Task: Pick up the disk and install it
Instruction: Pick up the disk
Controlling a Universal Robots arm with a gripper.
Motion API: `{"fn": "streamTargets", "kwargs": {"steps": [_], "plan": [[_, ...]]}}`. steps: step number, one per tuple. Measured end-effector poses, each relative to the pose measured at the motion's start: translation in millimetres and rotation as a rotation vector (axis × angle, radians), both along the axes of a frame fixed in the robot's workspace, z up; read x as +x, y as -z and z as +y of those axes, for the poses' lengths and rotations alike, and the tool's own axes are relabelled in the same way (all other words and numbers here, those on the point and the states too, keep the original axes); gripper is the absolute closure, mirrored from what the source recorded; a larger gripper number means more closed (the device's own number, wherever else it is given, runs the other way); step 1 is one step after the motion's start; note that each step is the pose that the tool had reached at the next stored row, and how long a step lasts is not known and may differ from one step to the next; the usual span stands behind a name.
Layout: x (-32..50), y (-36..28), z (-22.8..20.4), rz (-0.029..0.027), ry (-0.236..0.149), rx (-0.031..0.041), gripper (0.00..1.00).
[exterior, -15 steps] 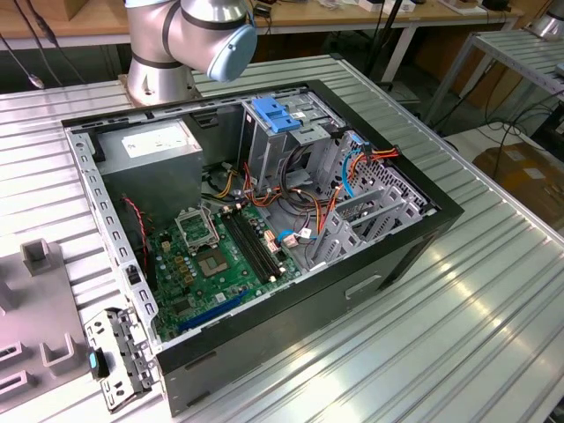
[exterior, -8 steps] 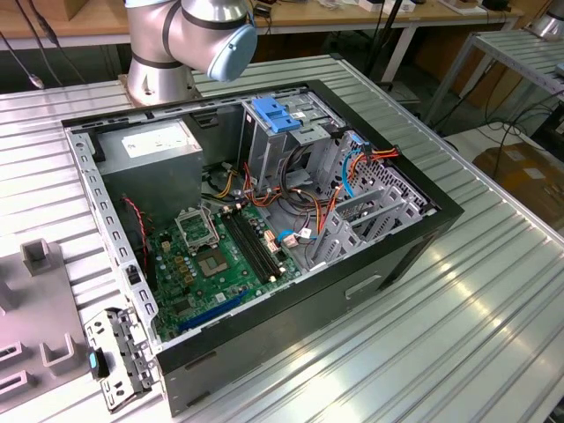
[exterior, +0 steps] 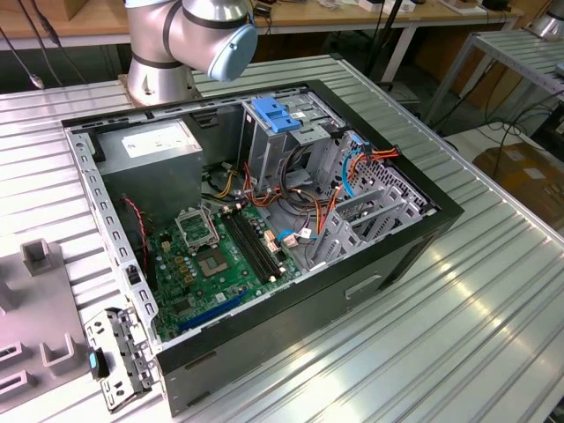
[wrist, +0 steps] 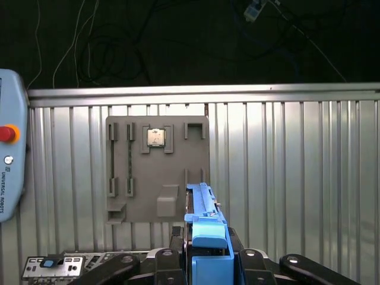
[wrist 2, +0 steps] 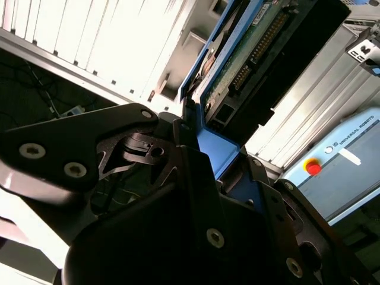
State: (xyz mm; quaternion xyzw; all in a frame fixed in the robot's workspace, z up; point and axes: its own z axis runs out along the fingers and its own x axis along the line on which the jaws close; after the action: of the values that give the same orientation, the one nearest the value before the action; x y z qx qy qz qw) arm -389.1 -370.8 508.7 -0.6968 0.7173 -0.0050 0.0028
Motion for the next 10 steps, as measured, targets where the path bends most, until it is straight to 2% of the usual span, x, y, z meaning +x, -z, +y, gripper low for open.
{"fn": "streamTargets", "kwargs": {"steps": [10], "plan": [[10.6,0.0,-0.1,0.0000,0.000,0.0001,0.63]]}}
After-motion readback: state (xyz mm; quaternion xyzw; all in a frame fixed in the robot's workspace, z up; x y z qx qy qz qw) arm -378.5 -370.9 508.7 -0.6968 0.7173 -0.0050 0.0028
